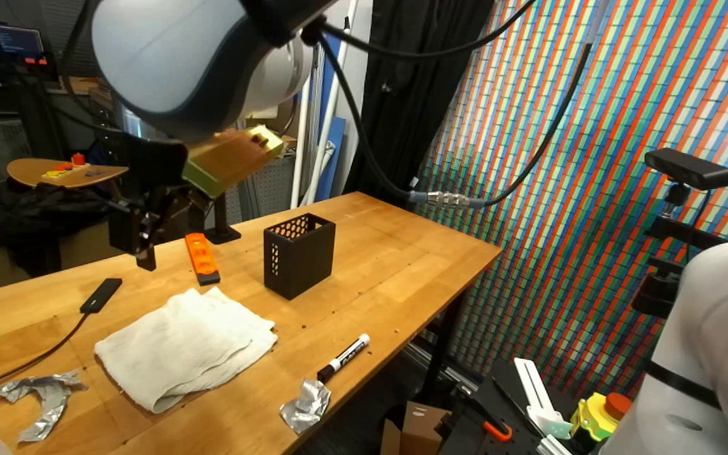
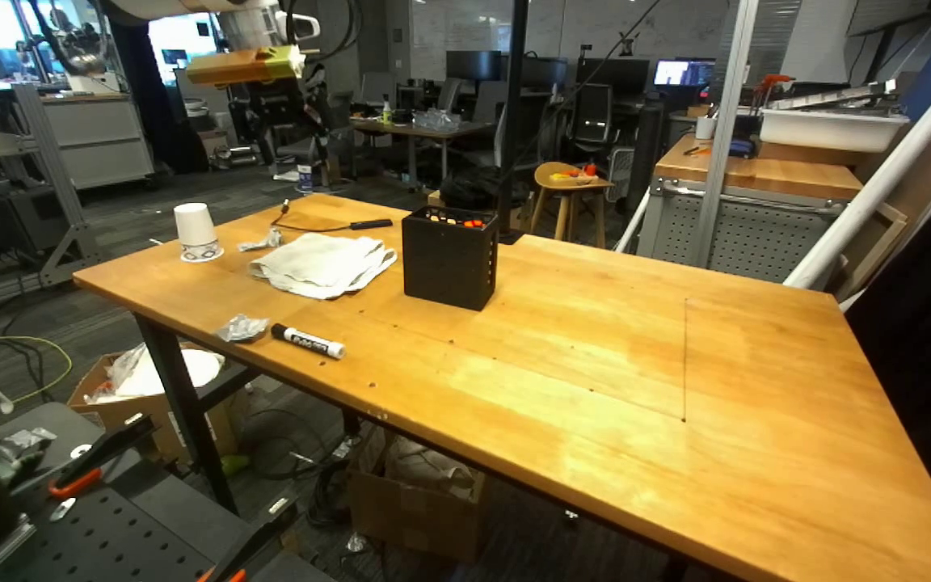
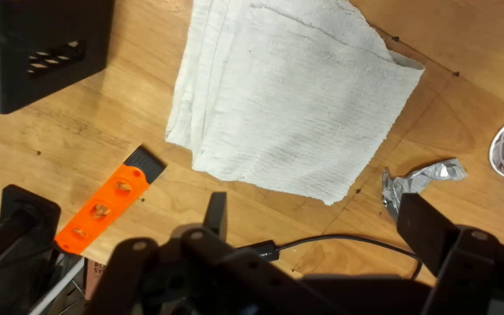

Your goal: Pick up the cloth from the table and put it in the box

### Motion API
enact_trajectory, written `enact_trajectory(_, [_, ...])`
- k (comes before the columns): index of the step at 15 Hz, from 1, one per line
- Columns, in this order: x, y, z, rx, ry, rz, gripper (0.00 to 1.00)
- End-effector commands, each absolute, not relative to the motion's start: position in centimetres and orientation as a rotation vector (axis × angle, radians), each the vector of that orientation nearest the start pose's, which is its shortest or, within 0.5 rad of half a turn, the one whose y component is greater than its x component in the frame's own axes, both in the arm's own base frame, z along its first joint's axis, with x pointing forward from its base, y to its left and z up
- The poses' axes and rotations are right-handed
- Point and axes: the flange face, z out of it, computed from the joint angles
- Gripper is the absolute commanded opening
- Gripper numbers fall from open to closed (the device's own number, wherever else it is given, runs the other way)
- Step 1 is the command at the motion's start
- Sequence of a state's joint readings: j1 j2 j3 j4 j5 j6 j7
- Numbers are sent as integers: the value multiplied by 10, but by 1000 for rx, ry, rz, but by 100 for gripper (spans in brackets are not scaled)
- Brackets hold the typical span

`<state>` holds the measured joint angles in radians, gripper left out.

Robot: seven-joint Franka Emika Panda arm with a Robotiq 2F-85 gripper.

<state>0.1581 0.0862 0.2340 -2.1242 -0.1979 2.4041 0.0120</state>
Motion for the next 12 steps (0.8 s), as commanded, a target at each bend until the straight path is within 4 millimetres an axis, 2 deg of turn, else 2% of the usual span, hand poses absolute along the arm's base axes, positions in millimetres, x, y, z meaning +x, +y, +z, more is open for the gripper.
enact_trajectory(1, [557, 225, 347, -3084, -923, -316, 100])
enact_trajectory(5, [565, 224, 280, -3084, -1038, -222, 100])
enact_trajectory(7, [569, 223, 255, -3082, -1076, -188, 100])
enact_trajectory(12, [580, 227, 209, -3052, -1099, -126, 100])
